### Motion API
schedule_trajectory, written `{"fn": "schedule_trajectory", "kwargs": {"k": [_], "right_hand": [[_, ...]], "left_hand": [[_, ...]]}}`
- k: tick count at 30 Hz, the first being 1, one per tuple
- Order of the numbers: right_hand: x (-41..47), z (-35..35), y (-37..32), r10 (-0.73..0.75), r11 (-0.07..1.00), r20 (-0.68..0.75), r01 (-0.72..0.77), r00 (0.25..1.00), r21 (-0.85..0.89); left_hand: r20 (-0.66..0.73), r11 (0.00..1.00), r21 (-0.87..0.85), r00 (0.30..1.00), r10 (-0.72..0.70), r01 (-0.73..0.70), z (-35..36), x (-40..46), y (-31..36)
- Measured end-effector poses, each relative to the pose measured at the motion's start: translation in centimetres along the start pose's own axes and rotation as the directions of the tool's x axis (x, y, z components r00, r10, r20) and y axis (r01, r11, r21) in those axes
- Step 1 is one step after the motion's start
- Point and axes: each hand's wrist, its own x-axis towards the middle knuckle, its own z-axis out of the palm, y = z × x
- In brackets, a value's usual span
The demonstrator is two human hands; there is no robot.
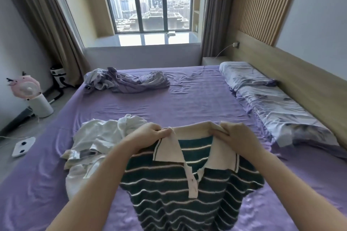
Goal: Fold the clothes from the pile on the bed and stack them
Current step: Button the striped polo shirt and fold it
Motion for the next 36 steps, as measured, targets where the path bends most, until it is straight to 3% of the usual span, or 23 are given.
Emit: {"fn": "schedule_trajectory", "kwargs": {"k": [3, 6, 11, 20, 28, 33, 36], "right_hand": [[0.5, 4.7, 2.7, 0.071, 0.996, 0.154, -0.078, 0.986, 0.036], [0.4, 10.9, 6.1, 0.14, 0.99, 0.359, -0.14, 0.923, -0.025], [1.2, 20.0, 11.9, 0.259, 0.959, 0.513, -0.283, 0.818, -0.033], [7.3, 29.3, 17.5, 0.22, 0.973, 0.537, -0.221, 0.815, -0.063], [11.6, 36.5, 20.6, 0.362, 0.931, 0.551, -0.319, 0.752, -0.177], [9.9, 40.4, 23.4, 0.292, 0.857, 0.753, -0.511, 0.59, 0.068], [8.0, 40.5, 25.0, 0.291, 0.807, 0.736, -0.57, 0.611, 0.153]], "left_hand": [[0.056, 0.998, 0.019, 0.997, -0.056, 0.055, 4.1, 3.6, -2.7], [0.053, 0.993, 0.053, 0.993, -0.108, 0.105, 9.1, 7.3, -6.1], [0.037, 0.958, 0.093, 0.961, -0.274, 0.27, 15.1, 13.2, -11.6], [-0.019, 0.919, 0.064, 0.922, -0.388, 0.388, 18.6, 22.6, -16.5], [-0.066, 0.884, 0.21, 0.909, -0.412, 0.417, 21.5, 32.1, -19.4], [-0.008, 0.875, 0.214, 0.897, -0.443, 0.434, 24.4, 34.1, -23.3], [-0.138, 0.916, 0.171, 0.929, -0.342, 0.363, 24.8, 33.8, -24.0]]}}
